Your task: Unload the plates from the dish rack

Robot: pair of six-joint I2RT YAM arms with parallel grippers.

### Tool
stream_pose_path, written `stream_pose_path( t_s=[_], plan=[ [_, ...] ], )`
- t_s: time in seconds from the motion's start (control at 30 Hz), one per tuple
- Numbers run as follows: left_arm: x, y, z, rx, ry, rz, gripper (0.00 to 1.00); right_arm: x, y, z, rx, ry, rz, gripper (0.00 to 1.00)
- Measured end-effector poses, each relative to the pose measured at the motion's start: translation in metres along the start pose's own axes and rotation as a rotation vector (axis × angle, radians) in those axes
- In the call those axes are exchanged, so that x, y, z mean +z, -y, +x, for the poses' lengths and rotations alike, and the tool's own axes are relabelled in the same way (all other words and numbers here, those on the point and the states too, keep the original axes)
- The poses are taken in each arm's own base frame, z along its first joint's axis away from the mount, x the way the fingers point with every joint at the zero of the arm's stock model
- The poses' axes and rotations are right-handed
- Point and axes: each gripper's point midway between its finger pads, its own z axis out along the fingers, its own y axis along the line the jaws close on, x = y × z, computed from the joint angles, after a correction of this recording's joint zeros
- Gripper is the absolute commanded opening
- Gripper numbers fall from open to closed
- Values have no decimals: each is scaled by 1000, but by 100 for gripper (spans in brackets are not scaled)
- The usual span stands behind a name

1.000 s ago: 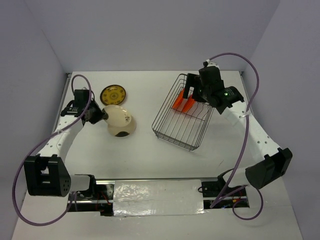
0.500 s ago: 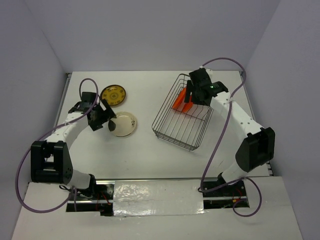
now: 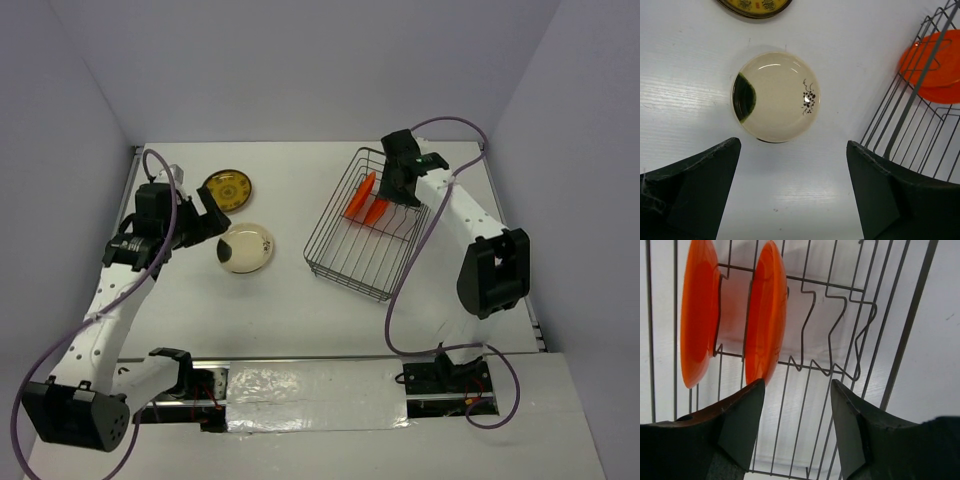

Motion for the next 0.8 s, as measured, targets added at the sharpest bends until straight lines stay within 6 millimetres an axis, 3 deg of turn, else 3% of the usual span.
stream_pose_path(
  t_s=[0.1, 0.23, 0.4, 0.6, 0.8],
  plan=[
    [-10, 5, 0, 36, 12, 35, 99, 1, -5, -6, 25, 6, -11, 60],
    [-2, -4, 19, 65, -34, 28, 99, 3, -10, -15, 53, 24, -23, 53],
    [12, -17, 45, 81, -135, -7, 99, 19, -17, -23, 73, 19, -7, 32],
    [9, -15, 41, 102, -117, 7, 100, 31, -11, -18, 112, 5, 57, 11],
    [8, -13, 42, 104, -121, 20, 99, 19, 1, -28, 113, 21, 113, 3]
  ],
)
